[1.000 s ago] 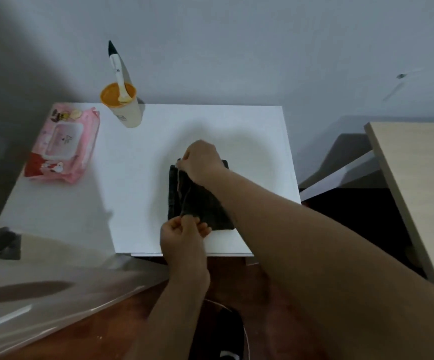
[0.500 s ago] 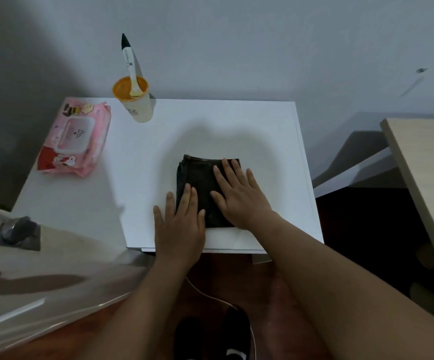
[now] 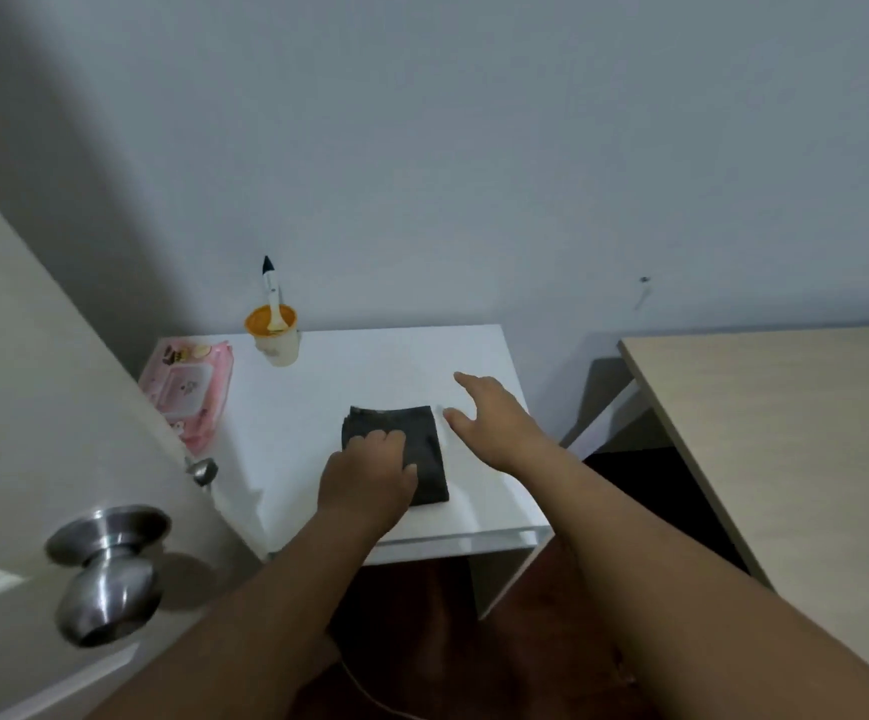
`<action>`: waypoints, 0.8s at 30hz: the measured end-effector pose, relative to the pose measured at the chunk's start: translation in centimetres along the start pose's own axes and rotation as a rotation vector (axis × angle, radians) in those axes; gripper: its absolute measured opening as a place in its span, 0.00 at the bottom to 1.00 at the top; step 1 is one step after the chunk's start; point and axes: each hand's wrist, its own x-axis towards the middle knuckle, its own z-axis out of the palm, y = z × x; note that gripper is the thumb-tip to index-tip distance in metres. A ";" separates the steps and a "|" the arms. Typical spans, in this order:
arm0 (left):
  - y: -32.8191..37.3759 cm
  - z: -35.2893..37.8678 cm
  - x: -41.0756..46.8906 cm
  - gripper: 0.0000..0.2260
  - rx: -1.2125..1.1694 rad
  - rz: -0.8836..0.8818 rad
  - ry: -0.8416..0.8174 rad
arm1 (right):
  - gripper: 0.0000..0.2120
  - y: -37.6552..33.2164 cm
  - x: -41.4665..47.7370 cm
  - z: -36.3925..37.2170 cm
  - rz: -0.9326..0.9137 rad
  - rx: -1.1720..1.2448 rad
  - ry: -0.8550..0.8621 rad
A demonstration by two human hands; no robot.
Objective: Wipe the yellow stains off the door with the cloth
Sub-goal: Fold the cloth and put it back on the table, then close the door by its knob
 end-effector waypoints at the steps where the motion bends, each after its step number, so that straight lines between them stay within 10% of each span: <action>1: 0.2 -1.5 -0.5 0.17 -0.018 -0.016 0.023 | 0.27 -1.1 -0.5 -1.2 0.004 -0.001 0.002; 24: -10.8 -11.8 -26.2 0.19 -0.281 -0.513 0.324 | 0.26 -20.7 -16.9 1.8 -0.244 0.117 -0.093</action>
